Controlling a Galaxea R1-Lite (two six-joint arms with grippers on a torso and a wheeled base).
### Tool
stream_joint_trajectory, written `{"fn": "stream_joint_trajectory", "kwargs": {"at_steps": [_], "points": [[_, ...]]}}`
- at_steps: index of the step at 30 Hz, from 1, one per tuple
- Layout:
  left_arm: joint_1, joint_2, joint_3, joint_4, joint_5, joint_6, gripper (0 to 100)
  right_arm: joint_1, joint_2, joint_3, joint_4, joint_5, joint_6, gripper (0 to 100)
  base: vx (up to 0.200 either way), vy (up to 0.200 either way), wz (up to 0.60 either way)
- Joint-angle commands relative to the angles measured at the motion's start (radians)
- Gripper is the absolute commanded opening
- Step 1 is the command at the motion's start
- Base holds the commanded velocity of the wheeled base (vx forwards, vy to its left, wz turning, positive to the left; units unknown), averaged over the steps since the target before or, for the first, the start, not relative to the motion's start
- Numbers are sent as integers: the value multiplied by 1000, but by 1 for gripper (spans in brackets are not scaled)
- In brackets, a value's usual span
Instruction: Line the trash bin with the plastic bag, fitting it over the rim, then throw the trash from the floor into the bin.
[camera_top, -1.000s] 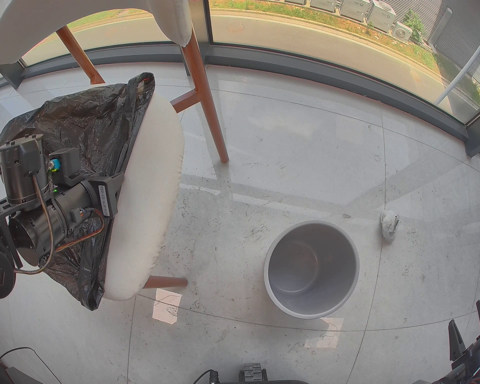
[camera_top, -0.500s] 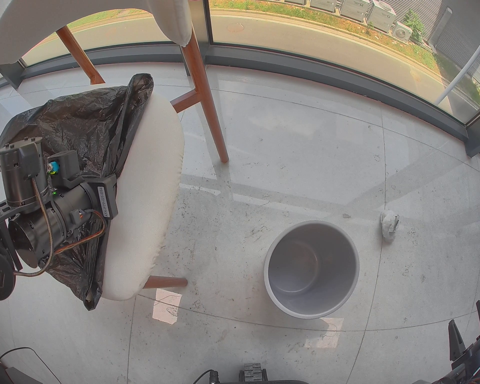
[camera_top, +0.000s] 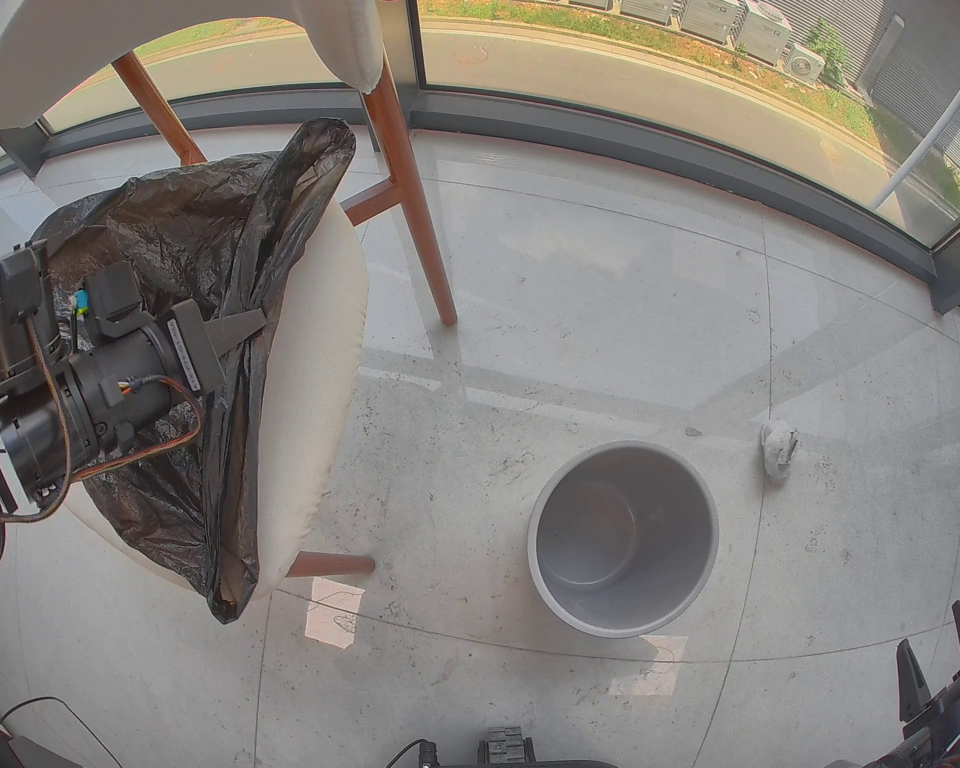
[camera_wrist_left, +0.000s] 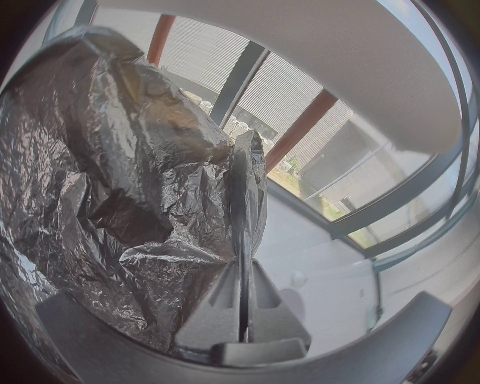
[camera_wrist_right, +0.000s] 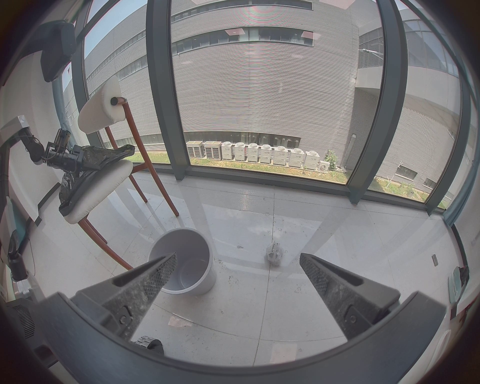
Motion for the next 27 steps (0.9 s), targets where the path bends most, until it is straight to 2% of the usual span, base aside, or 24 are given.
{"fn": "stream_joint_trajectory", "kwargs": {"at_steps": [1,3,6,7,9,17,21,24,27], "points": [[19,-64,-8,-3,-70,-105,0,1,-10,17,0,0,0,100,0,0,0],[19,-90,-12,-7,-127,-194,0,1,-10,17,0,0,0,100,0,0,0],[18,-113,-14,-6,-173,-258,0,0,-10,17,0,0,0,100,0,0,0],[19,-125,-15,-7,-217,-324,0,0,-10,17,0,0,0,100,0,0,0],[19,-134,-15,-7,-250,-379,0,0,-10,17,0,0,0,100,0,0,0],[18,-131,-18,-7,-266,-432,0,1,-10,17,0,0,0,100,0,0,0],[16,-134,-26,-17,-274,-511,0,0,-10,17,0,0,0,100,0,0,0],[16,-139,-17,-75,-332,-536,0,0,-10,17,0,0,0,100,0,0,0],[16,-153,-12,-113,-383,-551,0,0,-10,17,0,0,0,100,0,-200,0]]}}
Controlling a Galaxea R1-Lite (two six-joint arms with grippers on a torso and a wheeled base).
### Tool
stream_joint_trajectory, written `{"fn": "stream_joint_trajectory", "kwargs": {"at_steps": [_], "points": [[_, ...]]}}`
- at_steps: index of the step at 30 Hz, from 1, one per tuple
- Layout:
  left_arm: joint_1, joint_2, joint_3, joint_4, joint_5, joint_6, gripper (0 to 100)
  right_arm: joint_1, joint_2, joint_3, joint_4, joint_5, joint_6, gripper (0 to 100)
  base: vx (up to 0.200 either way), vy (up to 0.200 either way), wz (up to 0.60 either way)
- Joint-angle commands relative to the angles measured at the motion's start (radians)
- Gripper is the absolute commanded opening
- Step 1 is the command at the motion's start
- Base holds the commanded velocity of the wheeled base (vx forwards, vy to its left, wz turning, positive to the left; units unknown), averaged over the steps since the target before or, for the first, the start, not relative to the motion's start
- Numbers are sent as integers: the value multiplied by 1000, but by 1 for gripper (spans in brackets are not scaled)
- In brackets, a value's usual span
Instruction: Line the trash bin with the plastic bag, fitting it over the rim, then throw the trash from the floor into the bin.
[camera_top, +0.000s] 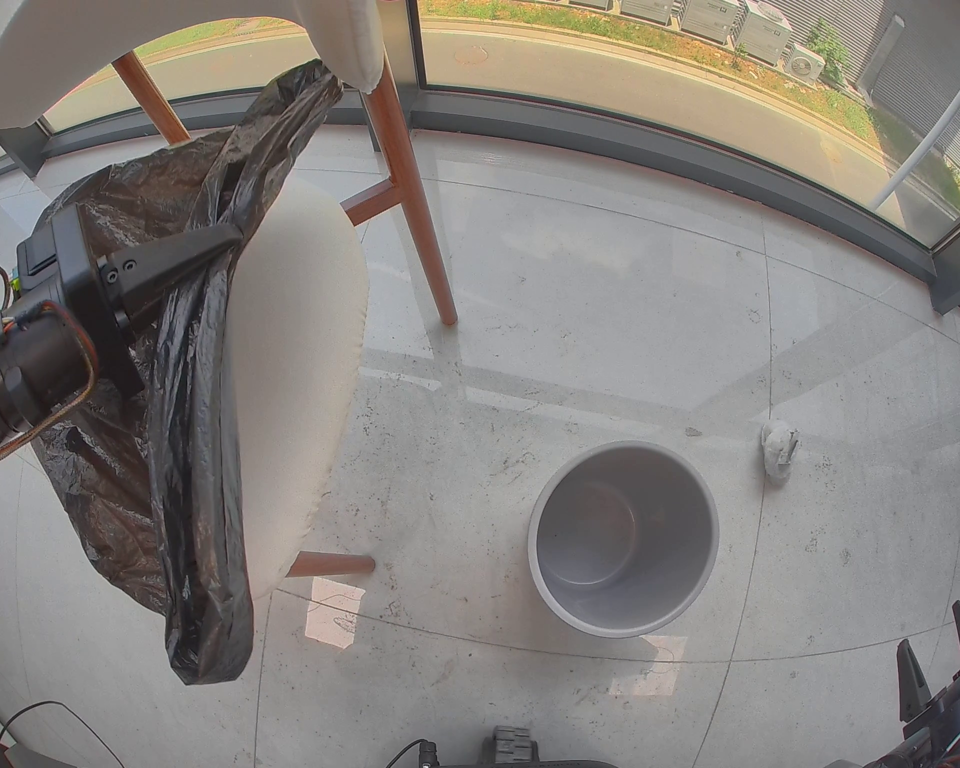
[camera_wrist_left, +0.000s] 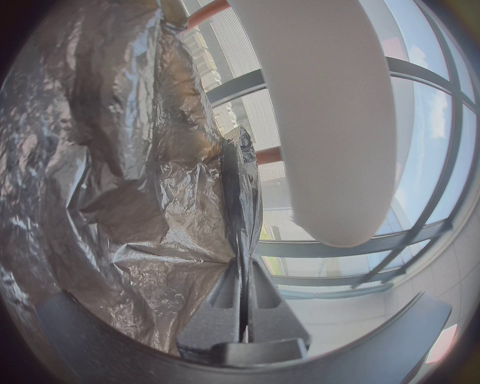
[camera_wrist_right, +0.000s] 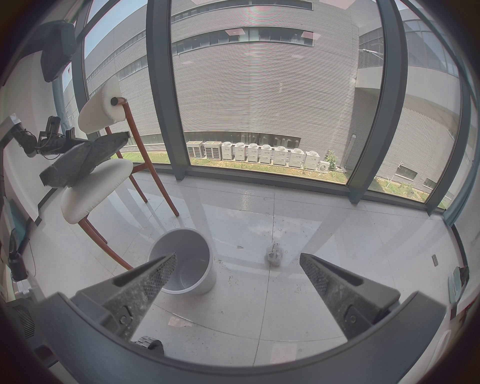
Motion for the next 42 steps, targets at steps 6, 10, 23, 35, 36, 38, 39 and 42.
{"fn": "stream_joint_trajectory", "kwargs": {"at_steps": [6,10,23,35,36,38,39,42], "points": [[-2,-30,11,-28,-56,-92,0,1,-10,18,0,0,0,100,0,-200,0],[-3,-28,34,-31,-58,-92,0,0,-10,18,0,0,0,100,0,-200,0],[-3,-30,87,-26,-125,-91,0,0,-10,18,0,0,0,100,0,-200,0],[-12,-28,118,-26,-213,-81,0,0,-10,18,0,0,0,100,0,-200,0],[-12,-28,118,-26,-213,-81,0,0,-10,18,0,0,0,100,0,-200,0],[-54,-30,130,-29,-206,-81,0,0,-10,18,0,0,0,100,0,0,0],[-68,-30,136,-31,-203,-81,0,1,-10,18,0,0,0,100,0,0,0],[-84,-30,147,-31,-210,-80,0,0,-10,18,0,0,0,100,0,0,0]]}}
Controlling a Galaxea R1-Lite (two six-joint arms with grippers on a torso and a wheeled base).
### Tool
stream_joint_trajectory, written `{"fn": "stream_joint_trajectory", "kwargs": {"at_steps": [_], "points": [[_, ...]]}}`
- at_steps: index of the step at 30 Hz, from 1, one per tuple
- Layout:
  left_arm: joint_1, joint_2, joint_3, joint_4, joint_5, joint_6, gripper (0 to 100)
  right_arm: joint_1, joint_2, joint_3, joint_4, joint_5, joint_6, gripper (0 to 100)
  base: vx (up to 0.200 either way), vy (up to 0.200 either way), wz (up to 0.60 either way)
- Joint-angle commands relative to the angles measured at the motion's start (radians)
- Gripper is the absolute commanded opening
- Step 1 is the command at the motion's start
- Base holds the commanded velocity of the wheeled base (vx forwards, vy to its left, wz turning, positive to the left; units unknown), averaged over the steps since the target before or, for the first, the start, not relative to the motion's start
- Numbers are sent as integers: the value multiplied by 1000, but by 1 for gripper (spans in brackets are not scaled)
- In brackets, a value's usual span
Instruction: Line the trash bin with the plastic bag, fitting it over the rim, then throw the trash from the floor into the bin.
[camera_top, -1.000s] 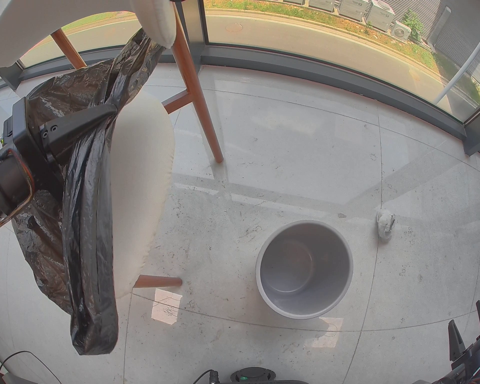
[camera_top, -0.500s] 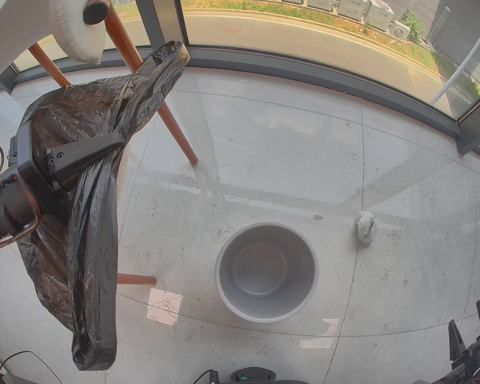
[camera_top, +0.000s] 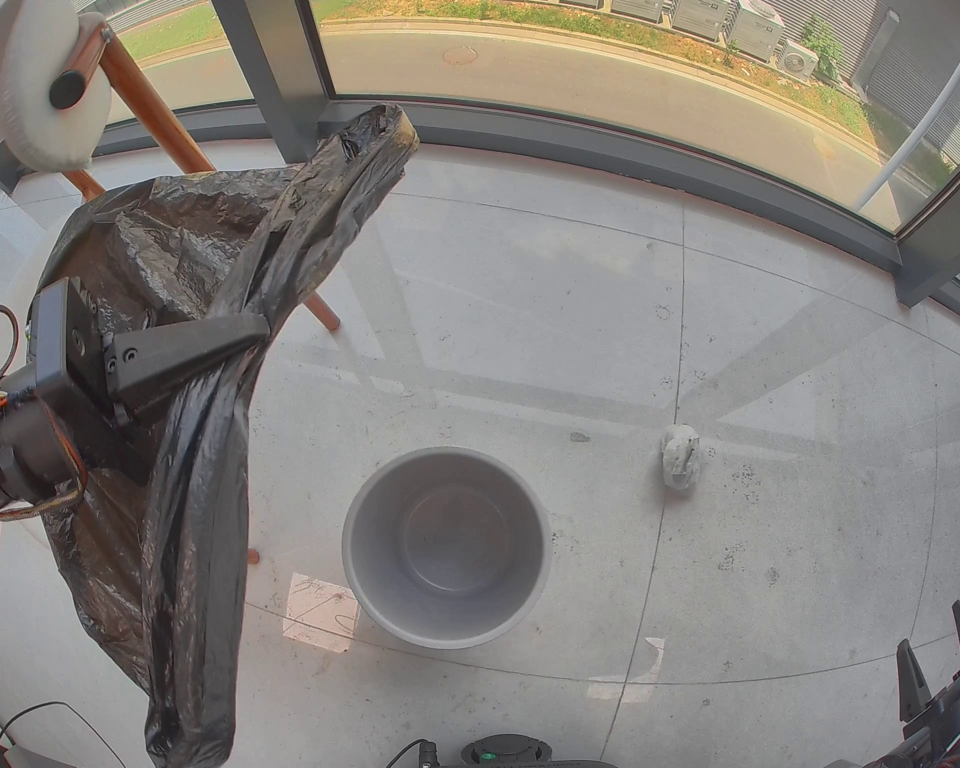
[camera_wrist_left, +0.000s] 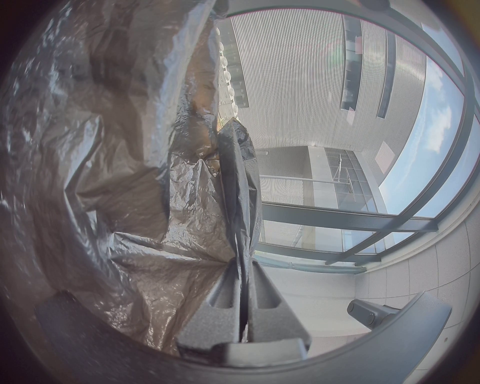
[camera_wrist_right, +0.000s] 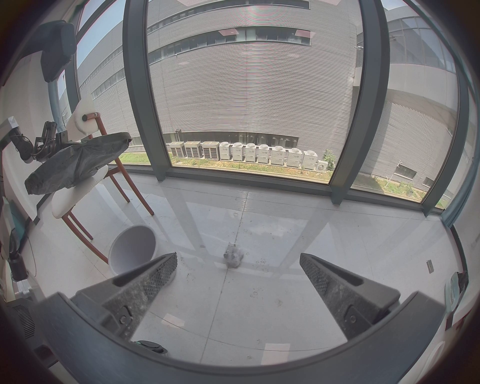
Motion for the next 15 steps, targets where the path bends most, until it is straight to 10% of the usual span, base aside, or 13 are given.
{"fn": "stream_joint_trajectory", "kwargs": {"at_steps": [1,15], "points": [[-52,-2,18,-1,-3,-1,0,0,-10,18,0,0,0,100,0,0,0],[-240,32,45,5,-21,-1,0,1,-10,18,0,0,0,100,0,0,0]]}}
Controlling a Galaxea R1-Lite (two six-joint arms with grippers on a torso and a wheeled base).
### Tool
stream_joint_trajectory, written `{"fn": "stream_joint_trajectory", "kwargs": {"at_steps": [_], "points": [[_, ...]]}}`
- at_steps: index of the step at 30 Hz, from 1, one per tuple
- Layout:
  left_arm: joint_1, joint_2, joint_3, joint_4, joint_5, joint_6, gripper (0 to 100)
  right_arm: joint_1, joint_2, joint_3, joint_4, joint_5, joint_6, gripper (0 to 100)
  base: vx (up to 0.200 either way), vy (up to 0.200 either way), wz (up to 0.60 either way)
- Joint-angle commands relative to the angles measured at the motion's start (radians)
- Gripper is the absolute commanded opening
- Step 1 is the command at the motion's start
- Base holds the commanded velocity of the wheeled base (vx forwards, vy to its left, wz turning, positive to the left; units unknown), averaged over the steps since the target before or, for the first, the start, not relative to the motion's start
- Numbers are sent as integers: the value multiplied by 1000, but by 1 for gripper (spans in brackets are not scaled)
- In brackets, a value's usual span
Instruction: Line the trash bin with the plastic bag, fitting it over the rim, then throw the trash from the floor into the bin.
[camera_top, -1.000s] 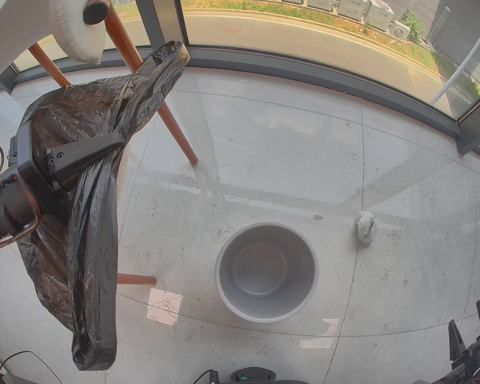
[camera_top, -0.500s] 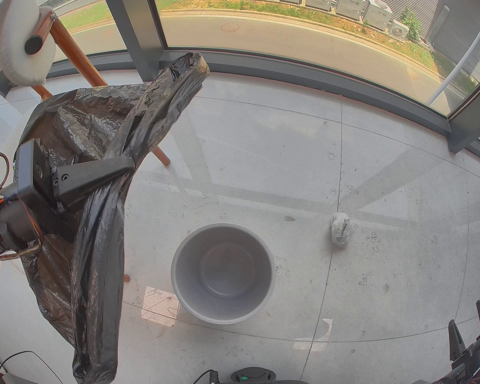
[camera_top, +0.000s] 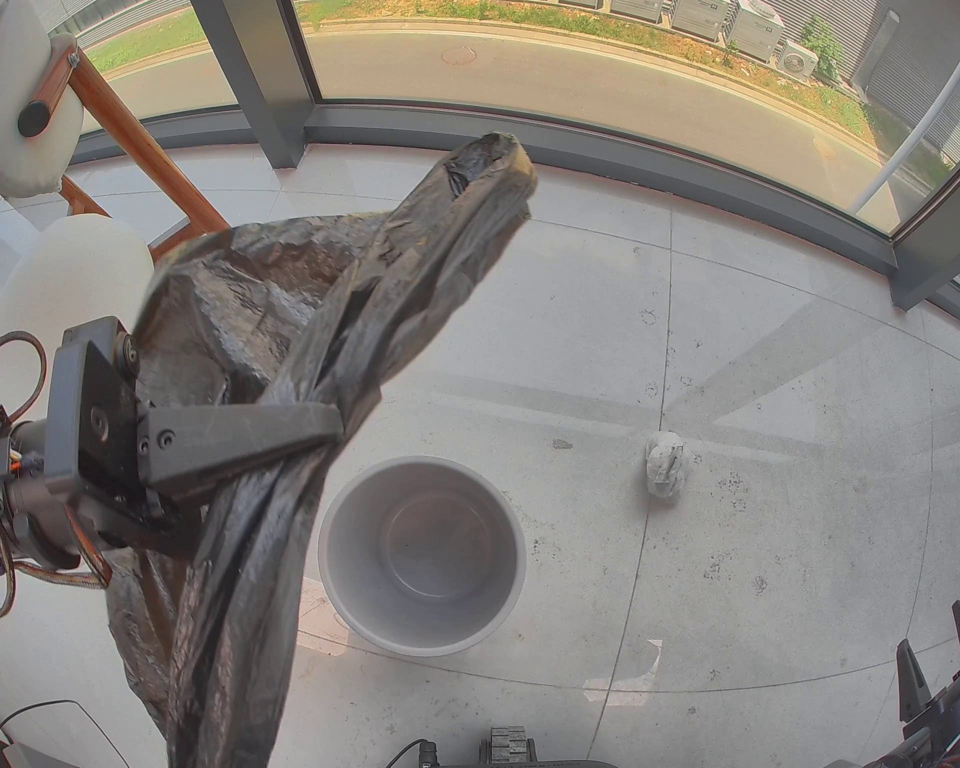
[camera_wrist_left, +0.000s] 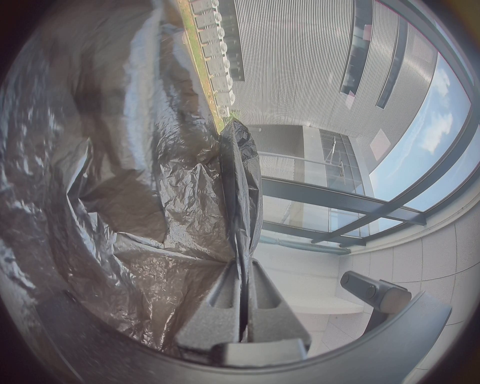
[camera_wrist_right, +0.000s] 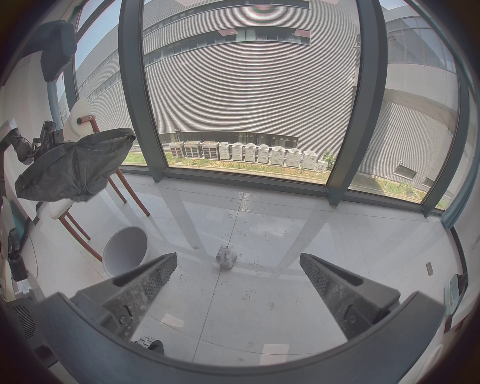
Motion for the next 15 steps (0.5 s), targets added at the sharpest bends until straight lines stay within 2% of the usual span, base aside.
{"fn": "stream_joint_trajectory", "kwargs": {"at_steps": [1,8,11,15], "points": [[-74,34,9,1,-2,-1,0,-1,-10,17,0,0,0,100,0,0,0],[-95,101,14,-7,1,13,0,-1,-10,17,0,0,0,100,0,0,0],[-92,127,43,-5,7,86,0,-1,-10,17,0,0,0,100,0,0,0],[-86,138,121,-5,11,237,0,-1,-10,17,0,0,0,100,0,0,0]]}}
